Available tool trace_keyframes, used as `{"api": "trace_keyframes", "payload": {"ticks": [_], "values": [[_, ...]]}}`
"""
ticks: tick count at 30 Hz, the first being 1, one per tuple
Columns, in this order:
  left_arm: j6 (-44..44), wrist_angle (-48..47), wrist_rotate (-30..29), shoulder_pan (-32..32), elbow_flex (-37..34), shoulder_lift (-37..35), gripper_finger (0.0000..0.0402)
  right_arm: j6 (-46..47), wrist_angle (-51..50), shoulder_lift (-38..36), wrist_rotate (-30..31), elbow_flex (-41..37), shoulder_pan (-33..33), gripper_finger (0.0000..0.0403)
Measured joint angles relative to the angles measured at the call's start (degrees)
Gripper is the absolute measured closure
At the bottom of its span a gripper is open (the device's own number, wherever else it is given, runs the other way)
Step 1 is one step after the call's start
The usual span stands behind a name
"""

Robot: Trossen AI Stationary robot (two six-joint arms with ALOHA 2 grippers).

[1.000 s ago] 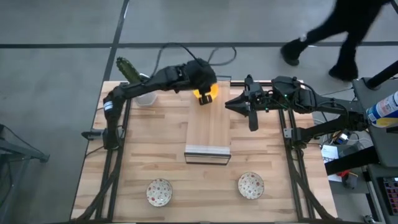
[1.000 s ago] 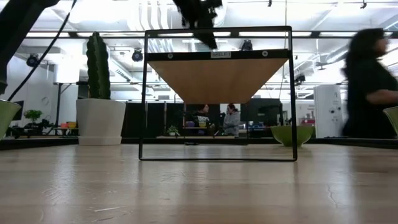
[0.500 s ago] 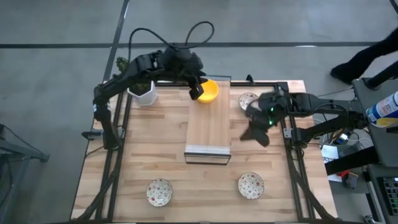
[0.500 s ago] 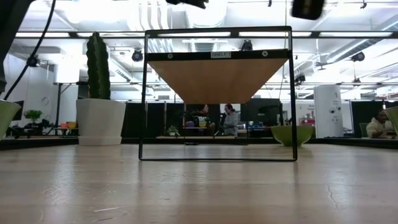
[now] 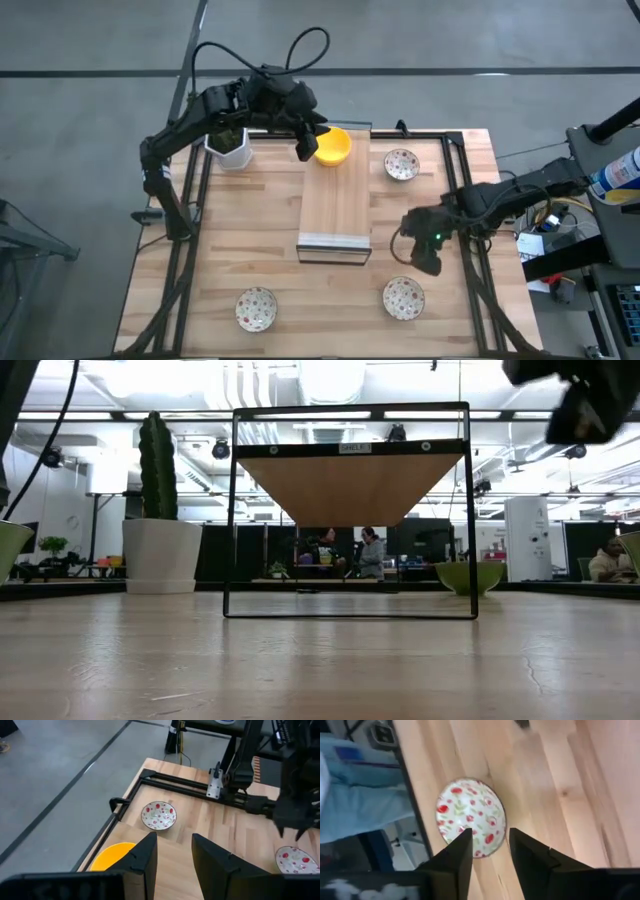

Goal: Pick & Place Mini bowls
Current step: Put the bottom right white bowl on the shelf

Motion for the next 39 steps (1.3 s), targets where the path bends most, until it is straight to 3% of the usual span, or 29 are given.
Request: {"api": "trace_keyframes", "payload": {"ticks": [19, 39], "values": [[-1.8, -0.2, 1.7, -0.1, 0.0, 0.0, 0.0287, 12.2, 21.7, 0.0, 3.1, -18.9, 6.1, 0.0266], [-2.5, -0.3, 1.7, -0.1, 0.0, 0.0, 0.0287, 16.5, 33.3, 0.0, 6.1, -27.5, 9.8, 0.0266]]}}
